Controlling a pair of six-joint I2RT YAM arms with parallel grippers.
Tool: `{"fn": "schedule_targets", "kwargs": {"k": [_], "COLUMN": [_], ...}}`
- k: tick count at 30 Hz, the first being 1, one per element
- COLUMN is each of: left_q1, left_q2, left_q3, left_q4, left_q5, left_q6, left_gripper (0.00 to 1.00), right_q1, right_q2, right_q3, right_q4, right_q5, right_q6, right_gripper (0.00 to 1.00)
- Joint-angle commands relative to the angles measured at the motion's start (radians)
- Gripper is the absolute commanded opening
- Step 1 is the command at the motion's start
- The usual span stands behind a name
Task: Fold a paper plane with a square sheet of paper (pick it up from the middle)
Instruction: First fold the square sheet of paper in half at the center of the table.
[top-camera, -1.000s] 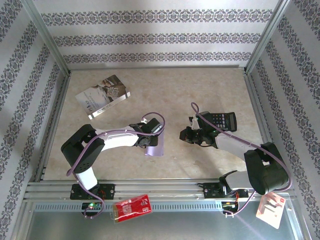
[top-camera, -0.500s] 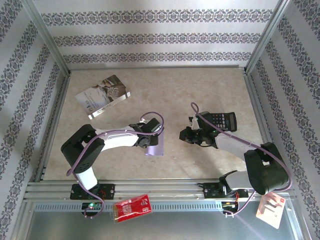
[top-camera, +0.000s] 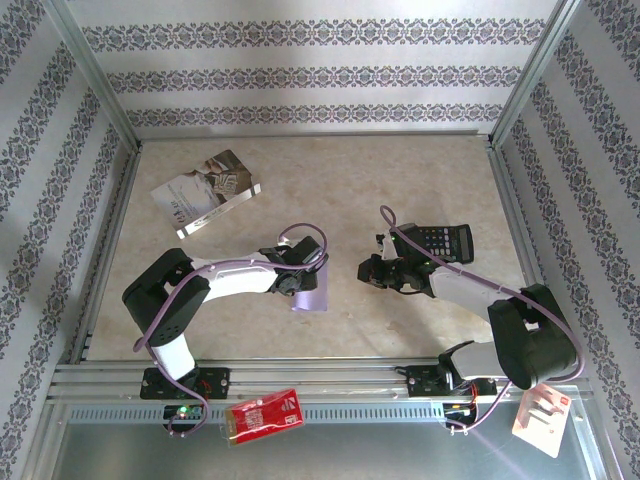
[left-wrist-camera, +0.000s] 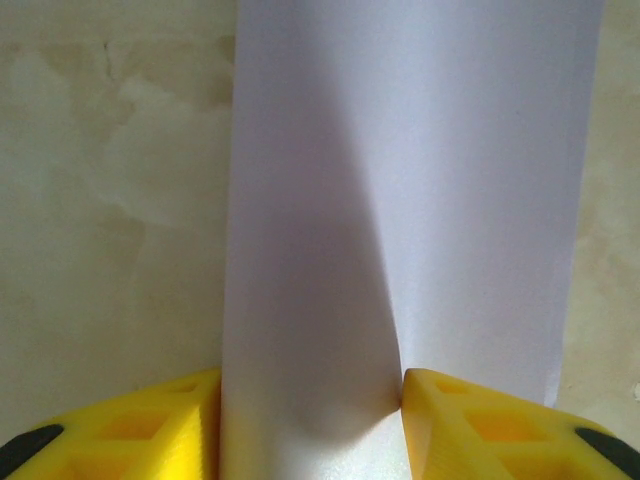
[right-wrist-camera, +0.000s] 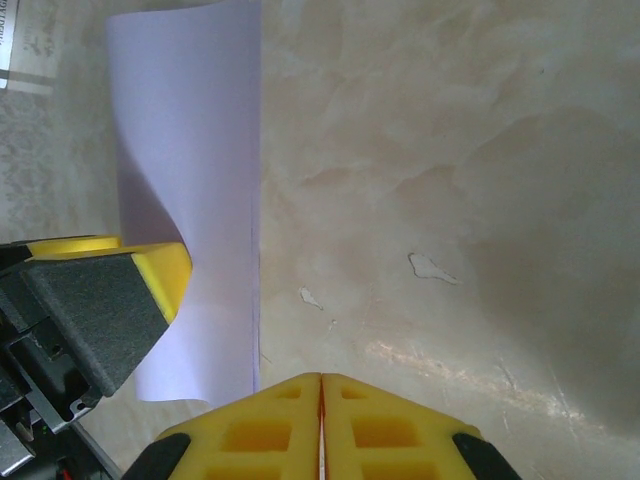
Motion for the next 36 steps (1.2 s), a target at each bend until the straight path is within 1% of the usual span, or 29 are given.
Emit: {"fn": "schedule_targets", "kwargs": {"k": [1, 9, 17, 28, 36], "left_q1": [-0.003, -0.005, -0.013, -0.02, -0.022], "left_q2": [0.051, 0.054, 0.073, 0.089, 0.092], "left_q3": [-0.01, 0.0, 0.011, 0.032, 0.026], "left_q4": [-0.006, -0.033, -0.035, -0.057, -0.057], "left_q5": [-0.012, -0.01, -0.003, -0.002, -0.004], "left_q6": [-0.007, 0.016, 0.027, 0.049, 0.044], "left_gripper": [0.48, 0.48, 0.49, 0.52, 0.52], "right_q1": [0.006, 0.003, 0.003, 0.002, 0.002], "right_q2": [0.011, 0.007, 0.001, 0.005, 0.006], "right_q3": [0.009, 0.004, 0.009, 0.007, 0.008], "right_q4": [0.009, 0.011, 0.009, 0.009, 0.009], "right_q5": [-0.014, -0.013, -0.011, -0.009, -0.01], "right_q6": [-0.005, -0.003, -0.003, -0.002, -0.003], "right_gripper": [0.1, 0.1, 0.14, 0.14, 0.14]}}
